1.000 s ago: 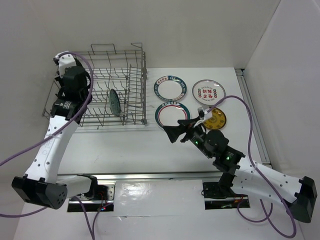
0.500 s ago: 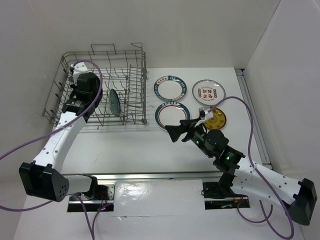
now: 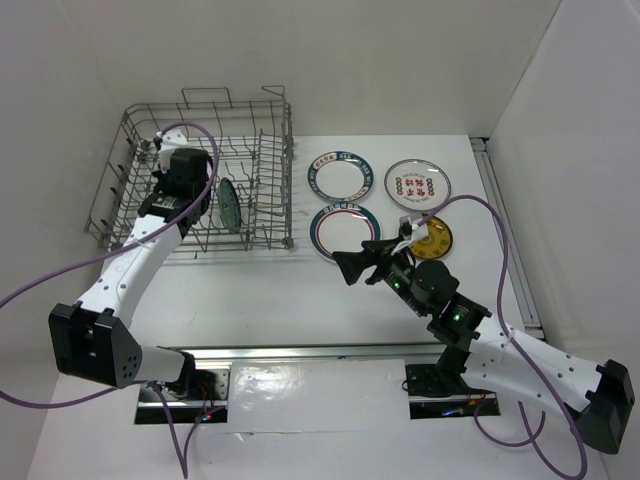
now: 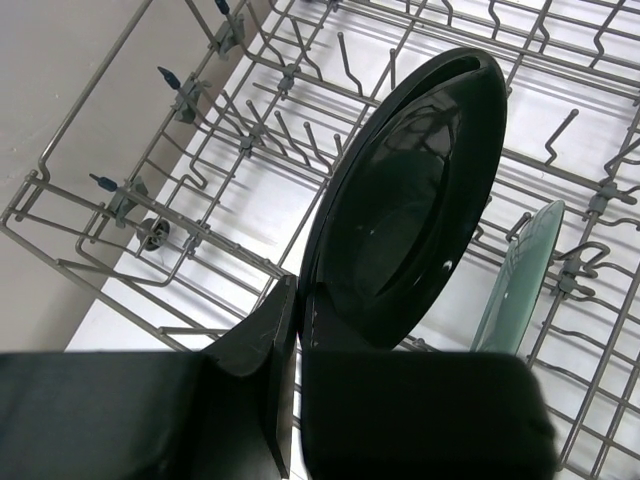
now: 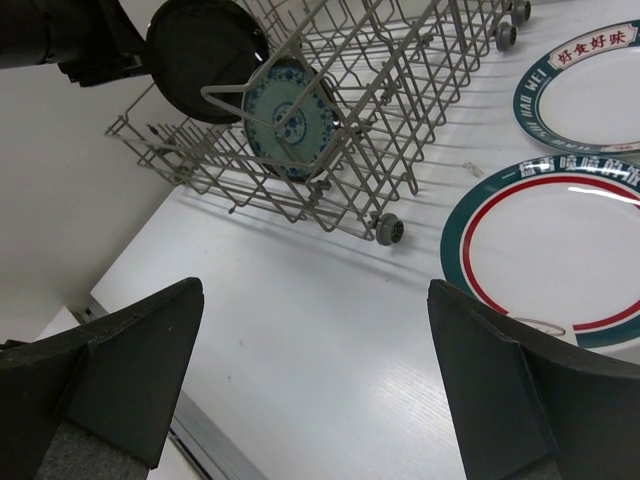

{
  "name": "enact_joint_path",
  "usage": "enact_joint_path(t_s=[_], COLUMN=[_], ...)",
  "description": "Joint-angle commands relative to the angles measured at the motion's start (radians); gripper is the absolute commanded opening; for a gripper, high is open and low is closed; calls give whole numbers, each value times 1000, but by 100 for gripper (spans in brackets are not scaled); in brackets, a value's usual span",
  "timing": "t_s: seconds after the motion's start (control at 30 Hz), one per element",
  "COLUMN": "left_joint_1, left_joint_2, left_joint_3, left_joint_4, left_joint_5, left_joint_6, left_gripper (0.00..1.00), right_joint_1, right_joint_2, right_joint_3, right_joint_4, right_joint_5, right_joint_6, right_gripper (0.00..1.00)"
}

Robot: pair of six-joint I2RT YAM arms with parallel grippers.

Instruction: Load the plates into the dish rack

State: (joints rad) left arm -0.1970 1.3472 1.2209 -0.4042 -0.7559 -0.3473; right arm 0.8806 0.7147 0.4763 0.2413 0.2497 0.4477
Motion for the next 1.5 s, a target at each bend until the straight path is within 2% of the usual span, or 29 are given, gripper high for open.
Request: enact_joint_path(t_s=[0.0, 0.27, 0.43, 1.07, 1.13, 1.23, 1.27, 1.37, 1.4, 1.47], left_joint_1=[-16, -16, -48, -91, -91, -91, -91, -91, -91, -91], left_joint_2=[6, 6, 56, 152, 161, 161, 161, 161, 161, 149], left_joint_3=[8, -1, -1, 19, 19, 28, 28, 28, 28, 28], left_joint_4=[42, 42, 31, -22, -35, -44, -44, -56, -56, -65], left_joint_5=[-62, -77, -146, -171, -171, -162, -143, -134, -134, -134], left_joint_6=[-21, -21, -21, -52, -52, -52, -52, -62, -62, -62], left_gripper=[0, 0, 0, 0, 6, 31, 46, 59, 68, 76], right_joint_1=[-6, -15, -15, -15, -15, -15, -15, -15, -15, -15], right_joint_2=[-23, -33, -43, -70, -70, -70, -70, -70, -70, -60], right_joint_3=[-15, -15, -24, -33, -33, -33, -33, -33, -33, -22], right_joint_4=[18, 18, 18, 9, 9, 9, 9, 9, 0, -16], right_joint_5=[-1, -1, 8, 17, 17, 17, 17, 17, 26, 70], right_joint_6=[-14, -14, -14, -14, -14, -14, -14, -14, -14, 5], right_gripper=[100, 100, 100, 100, 100, 100, 100, 100, 100, 100])
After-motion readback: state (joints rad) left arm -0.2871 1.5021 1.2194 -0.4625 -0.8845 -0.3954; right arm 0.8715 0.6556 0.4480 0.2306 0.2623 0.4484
